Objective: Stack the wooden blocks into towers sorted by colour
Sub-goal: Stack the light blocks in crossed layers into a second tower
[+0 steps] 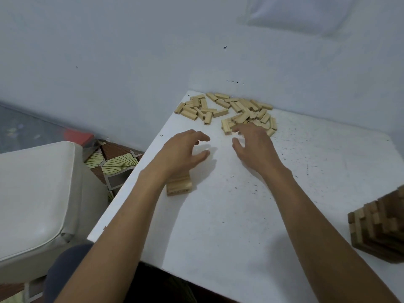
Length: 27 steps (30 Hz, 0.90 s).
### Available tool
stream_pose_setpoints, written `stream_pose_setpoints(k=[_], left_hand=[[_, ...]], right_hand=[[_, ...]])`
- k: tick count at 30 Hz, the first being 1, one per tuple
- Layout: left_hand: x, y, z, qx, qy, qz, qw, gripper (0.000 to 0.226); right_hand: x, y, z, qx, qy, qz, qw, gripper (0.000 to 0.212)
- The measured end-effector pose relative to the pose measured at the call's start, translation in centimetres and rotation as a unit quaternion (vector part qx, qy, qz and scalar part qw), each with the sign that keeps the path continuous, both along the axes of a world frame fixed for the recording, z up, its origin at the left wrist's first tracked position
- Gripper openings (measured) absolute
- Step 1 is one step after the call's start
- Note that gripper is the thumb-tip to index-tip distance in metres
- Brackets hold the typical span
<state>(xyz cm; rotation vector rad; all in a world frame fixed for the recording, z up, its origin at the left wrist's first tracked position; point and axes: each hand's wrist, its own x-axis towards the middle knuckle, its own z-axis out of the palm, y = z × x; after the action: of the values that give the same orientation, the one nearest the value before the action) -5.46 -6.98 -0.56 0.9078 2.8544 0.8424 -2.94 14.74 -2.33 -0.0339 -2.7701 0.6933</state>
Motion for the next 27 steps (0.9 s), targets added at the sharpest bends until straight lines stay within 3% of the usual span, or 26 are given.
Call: stream_pose_setpoints(k=[7,10,20,27], left_hand=[[-4.8,6.5,-0.8,-0.069,0.037,0.000,0.997,0.039],[-6.3,7.7,-1.2,-0.070,0.032,0.006,0.997,0.046],[-9.1,9.0,-1.5,-0.051,-0.011,0.003,0.999,0.048],[-9.3,8.7,-1.5,-0.034,-0.034,0.010,0.999,0.041]], right_hand=[[-4.0,2.6,-0.4,0.063,-0.016,-0.067,0.996,0.051],[-5.0,3.3,-0.6,0.037,-0.031,-0.079,0.996,0.055],[-7.9,3.7,-0.2,0.064,-0.034,-0.095,0.993,0.044],[-8.8,3.6,-0.5,-0.002,-0.025,-0.039,0.999,0.035]])
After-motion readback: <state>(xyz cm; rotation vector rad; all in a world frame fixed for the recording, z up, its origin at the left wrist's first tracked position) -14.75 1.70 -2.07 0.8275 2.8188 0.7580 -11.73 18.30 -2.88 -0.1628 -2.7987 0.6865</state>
